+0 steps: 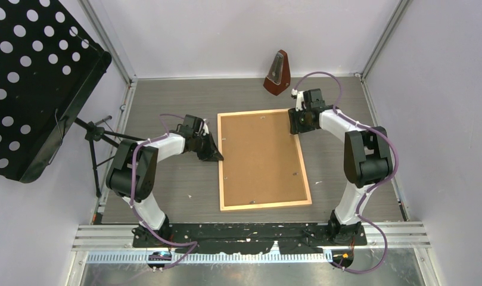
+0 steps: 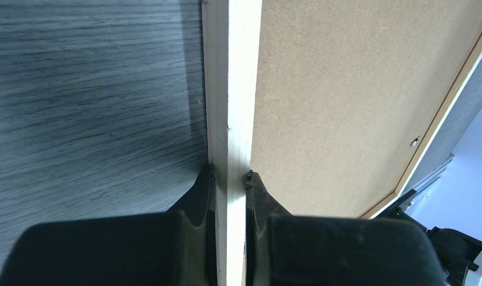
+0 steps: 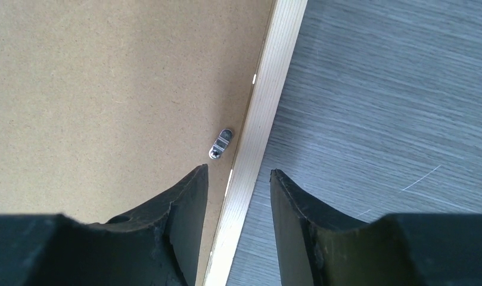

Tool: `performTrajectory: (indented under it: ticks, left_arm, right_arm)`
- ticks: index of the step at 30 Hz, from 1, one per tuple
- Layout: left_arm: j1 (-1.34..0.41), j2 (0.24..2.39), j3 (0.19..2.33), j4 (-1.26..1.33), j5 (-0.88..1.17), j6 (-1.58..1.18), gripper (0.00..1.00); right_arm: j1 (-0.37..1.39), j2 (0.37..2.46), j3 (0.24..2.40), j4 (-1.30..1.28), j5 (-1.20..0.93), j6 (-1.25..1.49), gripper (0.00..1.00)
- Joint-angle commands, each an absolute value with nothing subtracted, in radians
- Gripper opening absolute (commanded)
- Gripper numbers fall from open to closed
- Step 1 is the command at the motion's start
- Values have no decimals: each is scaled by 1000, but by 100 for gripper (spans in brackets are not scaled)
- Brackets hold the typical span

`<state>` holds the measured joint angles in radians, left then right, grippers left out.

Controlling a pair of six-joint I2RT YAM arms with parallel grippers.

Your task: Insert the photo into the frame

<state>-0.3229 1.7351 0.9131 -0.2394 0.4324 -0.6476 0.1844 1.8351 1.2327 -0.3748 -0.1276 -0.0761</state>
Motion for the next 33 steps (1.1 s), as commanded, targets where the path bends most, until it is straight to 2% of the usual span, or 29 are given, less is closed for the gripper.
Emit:
performTrajectory:
  ticks: [1,18,33]
  left_arm:
    - [-333,1828,864,-296,390,-634,0]
    - [-331,1847,870,-301,403,-635,0]
    - [-328,1852,872,-301,408,-635,0]
  right_arm:
    - [188,1845,1295,-350,-134,-62,50]
    - [194,1961,1390,-411,-105,-26,52]
    - [194,1979,1405,-446,-60,-31,44]
